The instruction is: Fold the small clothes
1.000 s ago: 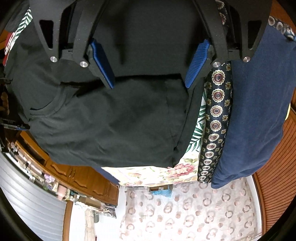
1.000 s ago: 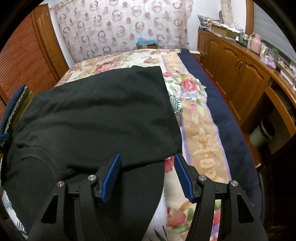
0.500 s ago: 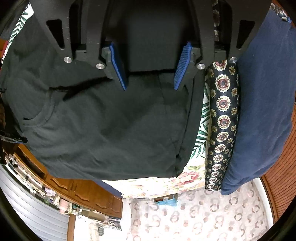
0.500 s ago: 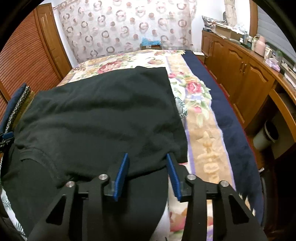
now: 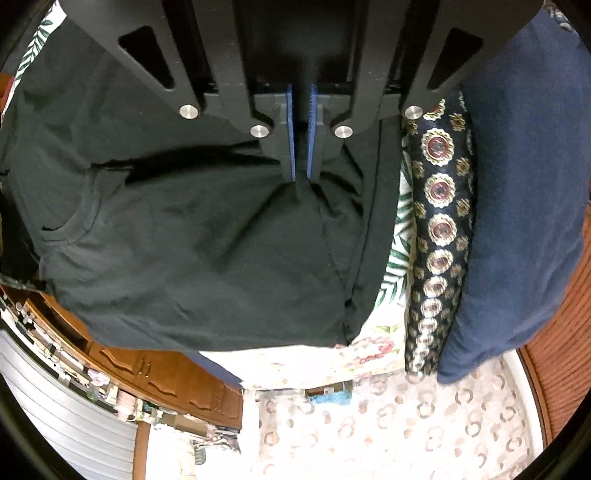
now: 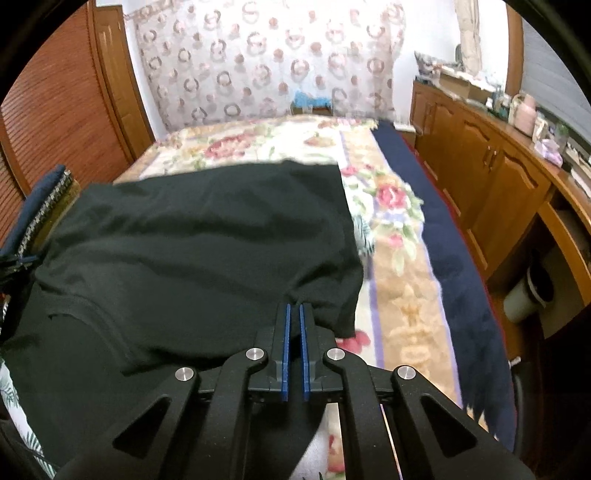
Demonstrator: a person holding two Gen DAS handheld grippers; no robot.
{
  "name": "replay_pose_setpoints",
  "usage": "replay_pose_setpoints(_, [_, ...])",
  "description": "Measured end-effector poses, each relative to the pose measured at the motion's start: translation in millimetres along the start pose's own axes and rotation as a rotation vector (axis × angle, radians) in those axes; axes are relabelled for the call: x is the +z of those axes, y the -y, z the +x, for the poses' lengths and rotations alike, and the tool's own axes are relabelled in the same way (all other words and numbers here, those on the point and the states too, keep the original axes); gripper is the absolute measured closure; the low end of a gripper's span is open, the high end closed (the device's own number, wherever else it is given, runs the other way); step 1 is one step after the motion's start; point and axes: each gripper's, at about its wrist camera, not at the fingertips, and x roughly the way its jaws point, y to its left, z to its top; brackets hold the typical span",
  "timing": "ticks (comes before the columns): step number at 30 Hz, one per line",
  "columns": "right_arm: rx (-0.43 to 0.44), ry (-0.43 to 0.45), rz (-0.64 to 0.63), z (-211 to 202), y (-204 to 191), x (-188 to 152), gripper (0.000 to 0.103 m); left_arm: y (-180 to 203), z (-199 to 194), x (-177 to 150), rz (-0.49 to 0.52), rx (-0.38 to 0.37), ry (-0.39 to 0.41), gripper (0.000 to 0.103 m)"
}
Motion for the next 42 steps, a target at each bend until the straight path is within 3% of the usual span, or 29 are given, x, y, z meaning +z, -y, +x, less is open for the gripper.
replay_pose_setpoints(5, [0.010, 0.064, -0.017, -13, -4, 4, 0.099, -6, -24, 10, -0.029, 0.009, 0.087, 0.099])
replay_pose_setpoints(17, [-0.004, 0.091, -0.010, -22, -4, -4, 0.099, -7, -53, 22, -0.037, 0.007, 0.201, 0.099])
replay_pose_setpoints(24, [-0.007, 0.180, -0.045, -64, -20, 3, 0.099, -18, -80, 26, -0.062, 0.020, 0.279, 0.099])
replay_pose_setpoints(33, [-0.014, 0.210, -0.115, -112, -42, -28, 0.100, -28, -119, 0, -0.080, 0.026, 0.341, 0.099])
replay_pose_setpoints(42, [-0.011, 0.192, -0.172, -152, -62, -74, 0.099, -25, -149, -49, -0.077, 0.043, 0.356, 0.099])
